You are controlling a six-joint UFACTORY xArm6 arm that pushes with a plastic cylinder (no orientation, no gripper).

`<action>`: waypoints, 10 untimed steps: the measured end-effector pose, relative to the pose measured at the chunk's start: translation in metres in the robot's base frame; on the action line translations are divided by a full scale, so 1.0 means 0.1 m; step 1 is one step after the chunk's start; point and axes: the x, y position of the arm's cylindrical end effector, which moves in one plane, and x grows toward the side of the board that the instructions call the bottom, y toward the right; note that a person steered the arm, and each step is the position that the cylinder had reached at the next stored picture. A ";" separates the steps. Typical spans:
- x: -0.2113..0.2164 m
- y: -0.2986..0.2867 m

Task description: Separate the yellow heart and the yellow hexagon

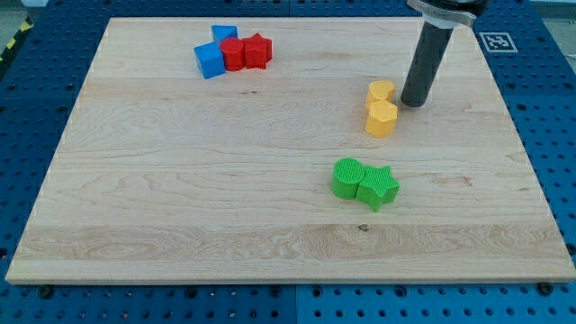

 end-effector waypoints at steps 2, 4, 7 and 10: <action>-0.16 0.26; -0.16 -0.18; 0.17 -0.19; 0.25 -0.52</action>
